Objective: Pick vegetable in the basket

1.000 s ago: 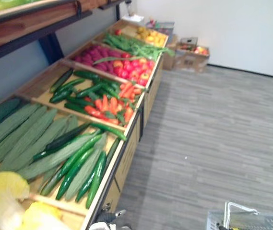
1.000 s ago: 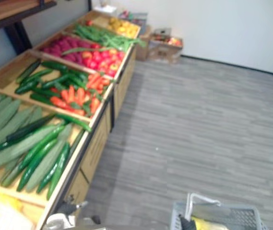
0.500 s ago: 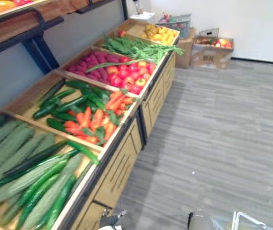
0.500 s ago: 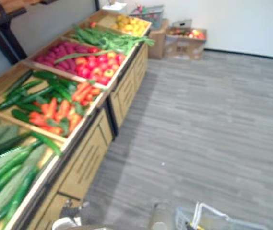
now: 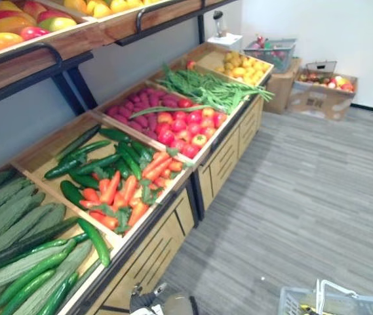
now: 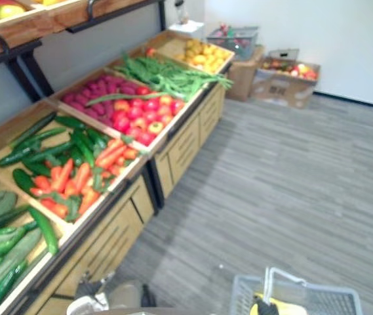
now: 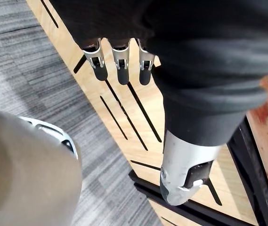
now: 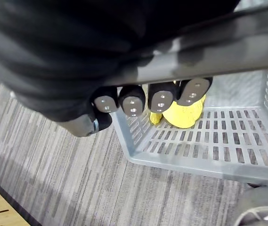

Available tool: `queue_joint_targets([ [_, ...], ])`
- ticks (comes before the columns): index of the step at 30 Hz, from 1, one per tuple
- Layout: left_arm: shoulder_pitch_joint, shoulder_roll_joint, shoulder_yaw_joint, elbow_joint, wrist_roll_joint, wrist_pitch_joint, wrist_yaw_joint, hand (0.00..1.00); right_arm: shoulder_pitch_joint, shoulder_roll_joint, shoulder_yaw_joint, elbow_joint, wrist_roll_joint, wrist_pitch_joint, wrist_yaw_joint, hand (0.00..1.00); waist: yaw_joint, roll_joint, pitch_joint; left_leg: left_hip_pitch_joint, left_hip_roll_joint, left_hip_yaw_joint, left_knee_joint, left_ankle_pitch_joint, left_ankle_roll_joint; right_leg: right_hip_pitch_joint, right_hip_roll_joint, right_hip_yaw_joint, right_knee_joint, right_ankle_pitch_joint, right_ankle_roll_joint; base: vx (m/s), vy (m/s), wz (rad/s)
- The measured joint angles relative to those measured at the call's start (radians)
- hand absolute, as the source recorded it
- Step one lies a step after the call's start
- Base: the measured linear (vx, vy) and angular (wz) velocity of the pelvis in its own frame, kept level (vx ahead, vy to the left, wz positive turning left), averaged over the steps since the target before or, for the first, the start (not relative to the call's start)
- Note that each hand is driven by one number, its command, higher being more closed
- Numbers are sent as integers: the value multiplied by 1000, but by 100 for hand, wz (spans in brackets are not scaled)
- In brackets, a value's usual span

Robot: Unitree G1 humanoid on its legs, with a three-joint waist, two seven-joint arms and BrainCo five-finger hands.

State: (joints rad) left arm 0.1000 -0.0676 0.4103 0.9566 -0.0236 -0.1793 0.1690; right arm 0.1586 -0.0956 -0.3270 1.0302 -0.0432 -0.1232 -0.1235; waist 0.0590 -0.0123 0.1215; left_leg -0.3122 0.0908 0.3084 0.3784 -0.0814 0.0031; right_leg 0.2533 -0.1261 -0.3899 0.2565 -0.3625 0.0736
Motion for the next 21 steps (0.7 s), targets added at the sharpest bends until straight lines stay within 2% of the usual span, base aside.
queue_joint_targets([
  [1,-7,10,8,0,8,-6,-3,0,2,19,3,0,0,0,-4,100,9,-25,2,19,-31,16,-23,10,40,22,-19,9,-16,10,23,383,160,2],
  [2,-10,16,6,0,8,-6,-5,0,5,27,11,-1,0,-2,-4,100,8,-35,-3,29,-49,17,-50,10,42,21,-31,10,-23,30,40,417,159,18],
  [3,-14,17,7,-2,8,-8,-8,0,1,37,27,-4,1,-10,-5,100,9,-37,-4,43,-65,21,-81,19,64,18,-34,34,-44,79,29,347,130,18],
  [4,-14,20,8,-1,9,-8,-8,0,-3,39,34,-4,1,-10,-6,100,13,-40,-2,43,-66,28,-81,15,71,17,-34,50,-54,102,29,495,199,11],
  [6,-18,22,10,-3,8,-5,-8,0,-11,61,52,-3,-18,-8,-6,100,32,-47,-2,76,-69,71,-63,-16,104,33,-37,111,-44,199,42,382,159,4],
  [7,-18,23,15,1,7,0,-8,0,-14,62,47,-1,-32,-7,-5,100,34,-49,-2,97,-77,81,-58,-31,109,28,-40,127,10,212,52,343,220,12],
  [8,-4,26,10,6,14,14,-8,0,-7,63,27,-2,-40,-10,-5,100,34,-54,-14,168,-100,66,-90,-78,108,-26,-66,158,227,235,59,332,222,31],
  [9,-2,35,-11,11,16,32,-13,0,-3,66,12,-3,-41,-13,-5,100,30,-67,-17,221,-124,48,-121,-97,99,-97,-107,184,434,316,52,337,213,95],
  [10,12,56,-51,7,-13,71,-64,0,11,64,-12,-7,-31,-23,-8,100,14,-64,-20,266,-148,-28,-161,-104,103,-203,-115,225,647,591,48,209,65,125],
  [11,16,63,-81,1,-13,70,-79,0,10,66,-18,-6,-24,-25,-10,100,6,-57,-24,284,-151,-57,-174,-101,103,-257,-108,244,737,609,63,254,20,167],
  [12,14,74,-102,2,-1,57,-76,0,3,67,-16,4,-24,-18,-9,100,-2,-61,-22,307,-156,-108,-194,-90,106,-364,-107,263,869,505,38,242,-41,142],
  [14,5,76,-99,29,8,57,-49,0,17,56,-7,3,-35,-14,2,100,-3,-62,-21,362,-162,-186,-214,-88,111,-454,-111,275,885,390,22,193,-93,148],
  [15,4,74,-99,30,9,53,-37,0,35,61,-6,-13,-33,-22,-1,100,-4,-60,-22,378,-163,-242,-214,-88,111,-494,-128,262,805,331,31,175,-164,159],
  [16,4,72,-96,29,7,47,-26,0,43,61,-13,-22,-28,-23,-1,100,-6,-59,-22,384,-161,-279,-215,-88,111,-510,-134,263,721,297,35,201,-229,182],
  [18,16,70,-88,25,6,34,-16,0,38,65,-15,-18,-24,-13,1,100,-17,-60,-22,388,-155,-371,-214,-88,110,-454,-102,322,363,273,16,154,-280,178],
  [19,19,71,-88,17,6,31,-16,0,37,66,-12,-12,-23,-12,1,100,-17,-66,-21,383,-158,-397,-214,-88,110,-430,-89,368,280,271,16,95,-327,158],
  [20,20,76,-86,-2,5,23,-17,0,38,77,-5,-8,-23,-13,1,100,-10,-104,-14,376,-185,-436,-222,-87,108,-403,-84,439,182,253,-1,77,-368,140],
  [21,16,95,-72,-24,4,9,-19,0,43,107,3,-2,-24,-16,2,100,10,-176,-22,355,-248,-465,-215,-78,70,-425,-118,496,117,183,83,97,-407,185],
])
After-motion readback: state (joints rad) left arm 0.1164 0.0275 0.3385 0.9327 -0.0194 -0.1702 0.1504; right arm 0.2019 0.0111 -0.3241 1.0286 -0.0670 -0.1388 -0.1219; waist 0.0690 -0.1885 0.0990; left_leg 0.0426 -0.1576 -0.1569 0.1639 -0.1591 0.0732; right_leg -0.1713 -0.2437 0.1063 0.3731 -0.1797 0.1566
